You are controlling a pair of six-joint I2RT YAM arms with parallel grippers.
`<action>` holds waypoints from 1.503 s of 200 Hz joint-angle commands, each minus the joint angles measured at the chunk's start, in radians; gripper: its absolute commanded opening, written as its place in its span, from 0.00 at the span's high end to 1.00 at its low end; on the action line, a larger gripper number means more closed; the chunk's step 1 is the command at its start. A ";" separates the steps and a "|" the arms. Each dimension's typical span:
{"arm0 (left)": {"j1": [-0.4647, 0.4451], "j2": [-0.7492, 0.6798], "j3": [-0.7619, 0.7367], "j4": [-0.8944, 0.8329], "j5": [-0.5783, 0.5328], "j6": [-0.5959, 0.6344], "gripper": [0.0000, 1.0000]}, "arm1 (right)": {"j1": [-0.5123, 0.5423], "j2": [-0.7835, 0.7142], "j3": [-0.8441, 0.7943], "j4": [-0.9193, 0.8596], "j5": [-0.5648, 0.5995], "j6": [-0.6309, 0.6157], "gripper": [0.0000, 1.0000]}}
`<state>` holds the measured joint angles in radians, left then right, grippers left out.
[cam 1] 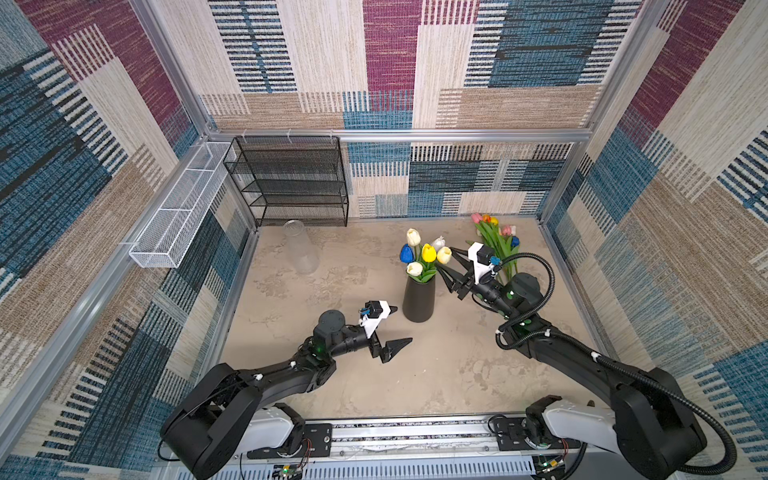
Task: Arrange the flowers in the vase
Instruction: 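Reach the left gripper to the grey vase and grasp it while the right gripper withdraws, then slide the grey vase with the left gripper farther from the robot toward the back wall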
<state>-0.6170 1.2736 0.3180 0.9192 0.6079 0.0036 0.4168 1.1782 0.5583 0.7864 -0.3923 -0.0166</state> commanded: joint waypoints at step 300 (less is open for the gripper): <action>-0.075 0.585 0.463 0.280 -0.415 -0.026 0.03 | 0.002 -0.201 -0.416 0.329 0.167 0.000 0.00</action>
<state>-0.6903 1.8278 0.7452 1.1774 0.2333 -0.0444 0.4175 0.9924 0.1413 1.1023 -0.2516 -0.0078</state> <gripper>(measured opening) 0.989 0.996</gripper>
